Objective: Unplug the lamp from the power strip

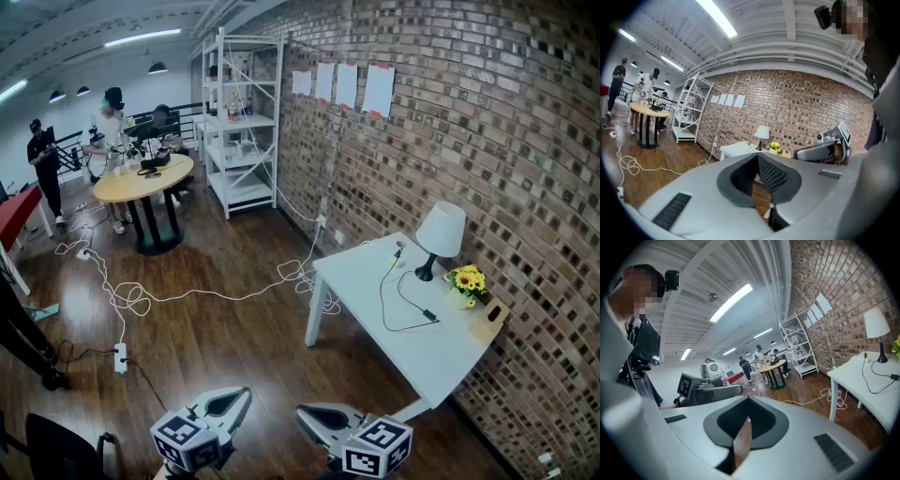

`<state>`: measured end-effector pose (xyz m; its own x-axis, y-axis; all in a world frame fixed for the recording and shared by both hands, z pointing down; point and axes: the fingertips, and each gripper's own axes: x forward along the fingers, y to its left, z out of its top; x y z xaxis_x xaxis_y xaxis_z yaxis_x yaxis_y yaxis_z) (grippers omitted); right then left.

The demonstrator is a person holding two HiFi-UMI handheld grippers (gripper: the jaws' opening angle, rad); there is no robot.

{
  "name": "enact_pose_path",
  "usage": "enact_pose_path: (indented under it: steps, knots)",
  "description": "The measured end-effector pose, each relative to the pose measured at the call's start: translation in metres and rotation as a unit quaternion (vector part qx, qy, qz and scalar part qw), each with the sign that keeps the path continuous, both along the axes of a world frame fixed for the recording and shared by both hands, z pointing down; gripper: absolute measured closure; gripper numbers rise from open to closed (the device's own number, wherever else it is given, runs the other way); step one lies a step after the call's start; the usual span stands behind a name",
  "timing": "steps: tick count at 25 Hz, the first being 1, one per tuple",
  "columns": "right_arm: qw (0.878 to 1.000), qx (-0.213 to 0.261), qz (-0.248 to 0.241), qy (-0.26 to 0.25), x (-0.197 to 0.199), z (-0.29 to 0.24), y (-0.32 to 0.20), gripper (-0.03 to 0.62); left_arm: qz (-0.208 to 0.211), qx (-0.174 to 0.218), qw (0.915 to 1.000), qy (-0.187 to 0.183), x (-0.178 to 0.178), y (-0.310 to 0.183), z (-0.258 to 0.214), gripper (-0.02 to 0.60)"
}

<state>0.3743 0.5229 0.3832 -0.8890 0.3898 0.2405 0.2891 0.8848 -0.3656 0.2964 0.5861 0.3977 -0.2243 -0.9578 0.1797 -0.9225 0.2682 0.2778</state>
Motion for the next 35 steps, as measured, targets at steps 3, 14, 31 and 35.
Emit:
enact_pose_path:
  steps: [3,14,31,35]
  knots:
    - [1.0,0.003,-0.003,-0.008,-0.013,-0.003,-0.001,0.597,-0.001,0.008,1.0,-0.005,-0.008,-0.003,-0.003,0.571]
    - [1.0,-0.02,0.02,0.0,-0.025,0.007,-0.037,0.597,0.013,-0.016,0.9995,-0.022,-0.015,-0.033,0.004,0.572]
    - [0.998,-0.064,-0.002,-0.008,-0.068,0.015,-0.136,0.597,0.001,-0.051,0.9976,-0.048,-0.06,-0.141,-0.009,0.571]
    - [0.997,-0.067,-0.044,-0.015,-0.088,0.009,-0.154,0.596,-0.02,-0.062,0.9963,-0.056,-0.075,-0.163,-0.009,0.571]
